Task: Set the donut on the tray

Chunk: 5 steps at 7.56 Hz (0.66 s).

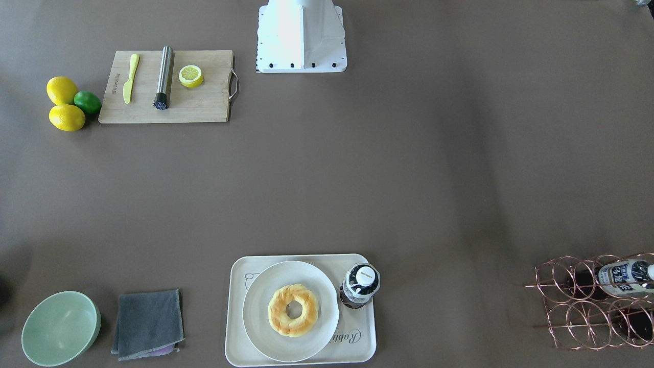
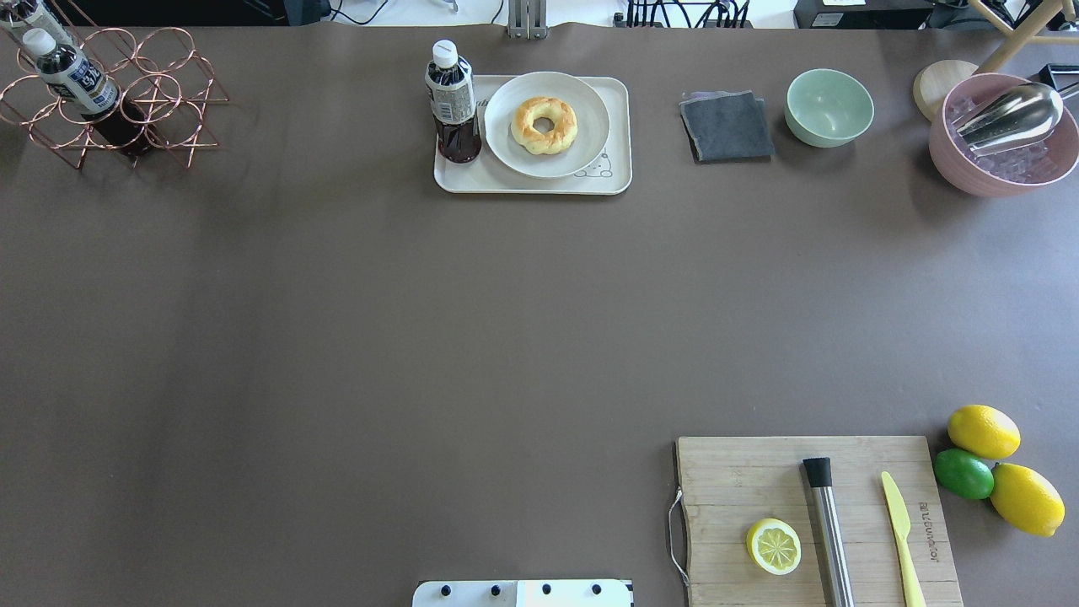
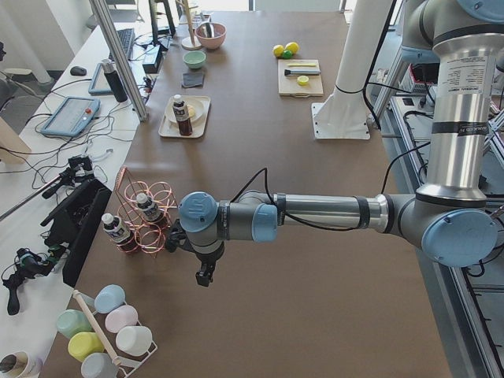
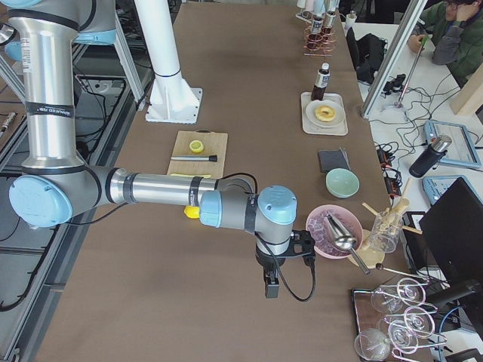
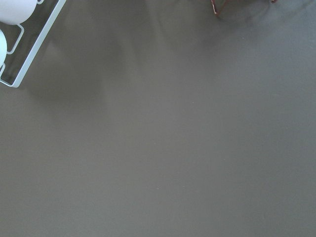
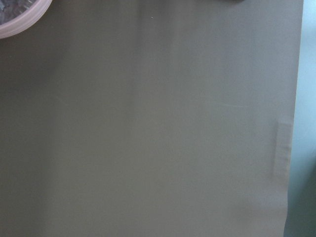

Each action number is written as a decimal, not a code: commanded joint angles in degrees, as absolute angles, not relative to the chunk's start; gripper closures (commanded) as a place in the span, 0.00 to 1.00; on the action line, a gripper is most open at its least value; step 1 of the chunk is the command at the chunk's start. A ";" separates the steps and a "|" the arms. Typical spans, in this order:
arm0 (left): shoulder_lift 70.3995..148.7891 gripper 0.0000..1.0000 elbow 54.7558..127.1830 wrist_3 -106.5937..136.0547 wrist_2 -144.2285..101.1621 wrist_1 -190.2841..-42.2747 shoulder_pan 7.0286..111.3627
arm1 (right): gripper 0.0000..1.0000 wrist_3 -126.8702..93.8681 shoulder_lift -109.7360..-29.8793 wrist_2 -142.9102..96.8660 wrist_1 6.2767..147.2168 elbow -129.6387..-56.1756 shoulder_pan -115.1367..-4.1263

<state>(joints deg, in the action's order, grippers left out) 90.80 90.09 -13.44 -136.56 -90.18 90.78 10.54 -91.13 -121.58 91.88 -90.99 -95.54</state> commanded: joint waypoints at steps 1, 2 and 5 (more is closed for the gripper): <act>90.79 0.01 90.17 -13.45 -136.67 -90.26 90.79 | 0.00 11.16 -91.32 -122.26 91.84 -92.19 -95.54; 90.88 0.01 90.18 -13.45 -136.67 -90.26 90.79 | 0.00 10.99 -91.75 -121.47 91.85 -92.02 -95.71; 90.88 0.01 90.18 -13.45 -136.58 -90.26 90.79 | 0.00 10.72 -91.84 -120.94 91.85 -92.46 -95.80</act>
